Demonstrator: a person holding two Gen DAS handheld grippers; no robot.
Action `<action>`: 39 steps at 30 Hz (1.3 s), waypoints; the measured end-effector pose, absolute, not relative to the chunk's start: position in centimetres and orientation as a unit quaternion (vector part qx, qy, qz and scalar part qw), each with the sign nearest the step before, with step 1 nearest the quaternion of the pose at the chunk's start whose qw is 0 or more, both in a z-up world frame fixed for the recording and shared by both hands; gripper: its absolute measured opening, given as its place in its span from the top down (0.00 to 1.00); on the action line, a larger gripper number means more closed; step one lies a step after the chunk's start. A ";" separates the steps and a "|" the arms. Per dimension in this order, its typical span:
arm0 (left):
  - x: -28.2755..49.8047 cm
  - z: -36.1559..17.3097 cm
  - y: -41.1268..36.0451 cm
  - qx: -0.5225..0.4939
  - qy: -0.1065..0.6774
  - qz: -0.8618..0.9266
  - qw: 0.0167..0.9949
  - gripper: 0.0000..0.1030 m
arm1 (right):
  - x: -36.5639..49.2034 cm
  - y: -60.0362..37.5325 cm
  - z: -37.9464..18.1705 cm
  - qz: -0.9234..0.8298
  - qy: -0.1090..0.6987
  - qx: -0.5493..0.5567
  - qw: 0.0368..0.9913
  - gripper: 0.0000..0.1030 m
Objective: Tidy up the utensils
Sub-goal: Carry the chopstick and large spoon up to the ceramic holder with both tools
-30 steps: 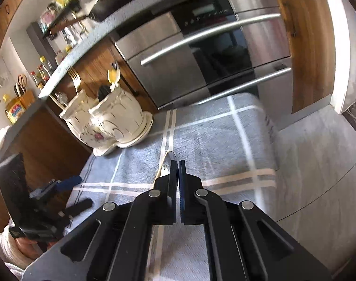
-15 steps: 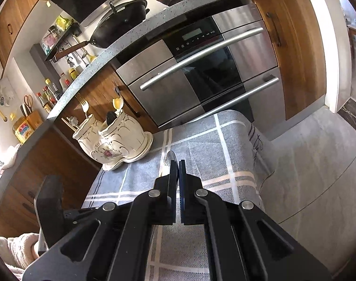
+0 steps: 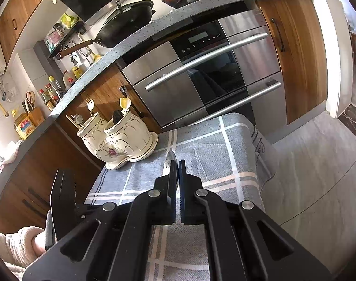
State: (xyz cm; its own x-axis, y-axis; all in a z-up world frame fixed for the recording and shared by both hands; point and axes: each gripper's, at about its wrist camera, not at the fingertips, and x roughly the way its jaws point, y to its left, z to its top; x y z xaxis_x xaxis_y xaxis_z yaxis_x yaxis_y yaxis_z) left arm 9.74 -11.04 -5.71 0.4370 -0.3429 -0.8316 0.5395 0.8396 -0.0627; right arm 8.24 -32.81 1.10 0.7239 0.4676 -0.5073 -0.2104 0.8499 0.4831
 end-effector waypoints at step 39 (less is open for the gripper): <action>20.2 8.8 6.0 -0.063 0.163 -0.196 0.965 0.95 | 24.6 -19.2 14.9 0.134 0.177 0.120 0.968 0.98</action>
State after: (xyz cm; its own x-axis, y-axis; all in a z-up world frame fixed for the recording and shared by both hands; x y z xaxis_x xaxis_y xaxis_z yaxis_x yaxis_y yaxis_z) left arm 20.19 6.01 8.81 0.8700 -0.3992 -0.2894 0.3582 0.9151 -0.1854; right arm 24.56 -19.16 14.92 0.9019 0.3014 -0.3094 -0.2163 0.9352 0.2803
